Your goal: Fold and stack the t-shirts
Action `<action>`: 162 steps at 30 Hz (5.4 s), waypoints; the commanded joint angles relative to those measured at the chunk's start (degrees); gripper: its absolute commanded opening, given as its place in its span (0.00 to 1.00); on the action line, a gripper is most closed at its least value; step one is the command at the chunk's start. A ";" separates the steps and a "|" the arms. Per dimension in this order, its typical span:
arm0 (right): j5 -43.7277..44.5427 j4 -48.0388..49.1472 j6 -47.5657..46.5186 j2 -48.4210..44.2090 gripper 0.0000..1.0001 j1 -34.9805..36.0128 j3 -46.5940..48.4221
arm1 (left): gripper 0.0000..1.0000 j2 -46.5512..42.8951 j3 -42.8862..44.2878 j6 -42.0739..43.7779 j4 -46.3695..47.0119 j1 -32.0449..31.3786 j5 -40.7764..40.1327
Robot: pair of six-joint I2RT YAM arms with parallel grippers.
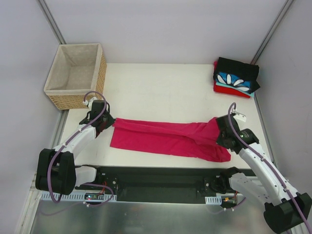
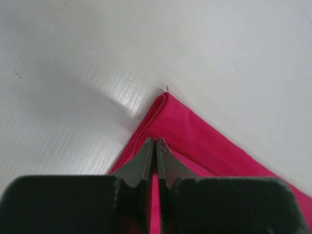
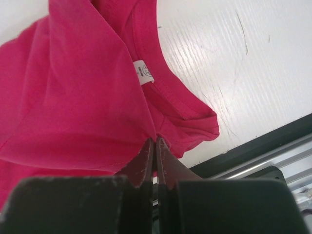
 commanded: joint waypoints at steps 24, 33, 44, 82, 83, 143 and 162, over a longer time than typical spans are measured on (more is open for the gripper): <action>4.90 -2.55 15.75 3.03 0.24 10.20 -7.83 | 0.00 -2.65 -0.83 0.91 0.20 -1.79 -2.73; 13.00 -2.64 11.36 6.37 0.65 10.37 3.76 | 0.52 -11.77 -4.61 -0.41 -2.52 -2.93 -2.21; 14.14 6.21 5.83 16.91 0.65 10.28 9.84 | 0.47 -20.24 -6.11 -1.37 -8.15 -3.20 -3.35; 8.69 17.40 0.11 42.50 0.59 -7.47 15.03 | 0.44 10.45 4.36 -1.10 12.68 -5.39 7.01; 8.69 17.40 0.10 42.33 0.59 -7.73 14.94 | 0.44 10.10 3.92 -1.37 12.94 -5.39 7.55; 10.99 1.39 5.13 37.86 0.56 -16.88 13.62 | 0.43 7.02 -9.18 -2.34 21.12 -0.38 12.73; -2.56 10.01 -3.15 18.69 0.61 -0.35 9.86 | 0.51 -9.06 -3.12 -3.40 12.34 -3.55 23.19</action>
